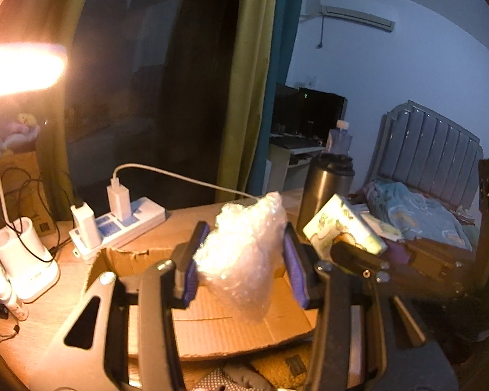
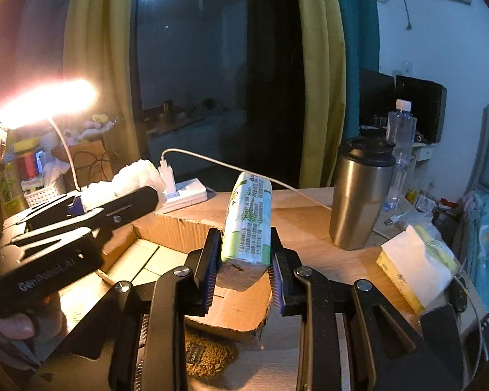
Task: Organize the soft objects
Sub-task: 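Lift and carry the tissue pack and bubble-wrap bag over the cardboard box with both grippers, then open both grippers to drop the tissue pack and bubble-wrap bag into the box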
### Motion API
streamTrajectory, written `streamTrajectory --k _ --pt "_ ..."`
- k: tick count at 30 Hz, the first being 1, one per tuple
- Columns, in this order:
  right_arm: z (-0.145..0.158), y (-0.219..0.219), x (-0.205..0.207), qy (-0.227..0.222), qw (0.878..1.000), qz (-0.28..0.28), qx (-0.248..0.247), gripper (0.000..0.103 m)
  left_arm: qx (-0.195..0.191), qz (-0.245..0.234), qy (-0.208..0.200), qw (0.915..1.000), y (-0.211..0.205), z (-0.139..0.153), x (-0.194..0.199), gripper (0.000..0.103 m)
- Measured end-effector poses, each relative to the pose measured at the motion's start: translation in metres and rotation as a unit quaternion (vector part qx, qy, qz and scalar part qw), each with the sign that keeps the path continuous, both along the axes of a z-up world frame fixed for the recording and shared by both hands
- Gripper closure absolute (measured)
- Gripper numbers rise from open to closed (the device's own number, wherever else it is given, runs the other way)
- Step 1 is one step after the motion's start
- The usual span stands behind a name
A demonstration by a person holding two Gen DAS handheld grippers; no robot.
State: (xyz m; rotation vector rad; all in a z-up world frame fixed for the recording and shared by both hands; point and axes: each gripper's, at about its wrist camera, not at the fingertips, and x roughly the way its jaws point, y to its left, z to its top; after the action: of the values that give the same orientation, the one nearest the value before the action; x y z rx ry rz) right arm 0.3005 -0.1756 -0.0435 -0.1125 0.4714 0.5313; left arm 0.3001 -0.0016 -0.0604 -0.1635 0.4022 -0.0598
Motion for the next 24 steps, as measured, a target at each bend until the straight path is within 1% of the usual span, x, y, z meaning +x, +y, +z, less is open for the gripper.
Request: streamTrajectory --k 3,10,15,16,18,20,21,22,24 --pt "-0.007 0.001 0.007 0.009 1.0 0.003 -0.001 0.074 -0.001 0.001 0.011 0.9999 -0.001 -0.009 0.009 0.058" --pt "-0.026 0.007 0.022 0.031 0.999 0.01 -0.002 0.073 -0.007 0.001 0.056 0.9984 0.0 -0.035 0.032 0.056" --pt "-0.037 0.006 0.031 0.049 0.999 0.01 -0.003 0.073 -0.027 -0.011 0.086 0.9959 0.001 -0.047 0.042 0.049" --pt "-0.039 0.006 0.033 0.052 0.999 0.009 -0.001 0.072 -0.031 -0.014 0.09 0.9954 0.002 -0.048 0.042 0.048" --pt "-0.041 0.004 0.036 0.06 0.998 0.009 0.006 0.069 -0.033 -0.008 0.093 0.9951 0.004 -0.048 0.04 0.04" --pt "-0.04 0.002 0.037 0.06 0.998 0.006 0.012 0.064 -0.04 -0.003 0.092 0.9949 0.009 -0.046 0.037 0.035" --pt "-0.039 0.001 0.037 0.059 0.998 0.006 0.014 0.057 -0.045 -0.003 0.092 0.9947 0.012 -0.045 0.035 0.034" --pt "-0.038 0.001 0.036 0.057 0.998 0.004 0.015 0.054 -0.046 -0.002 0.092 0.9947 0.014 -0.044 0.032 0.034" --pt "-0.036 0.001 0.035 0.055 0.998 0.003 0.015 0.053 -0.043 0.001 0.089 0.9951 0.016 -0.04 0.026 0.034"
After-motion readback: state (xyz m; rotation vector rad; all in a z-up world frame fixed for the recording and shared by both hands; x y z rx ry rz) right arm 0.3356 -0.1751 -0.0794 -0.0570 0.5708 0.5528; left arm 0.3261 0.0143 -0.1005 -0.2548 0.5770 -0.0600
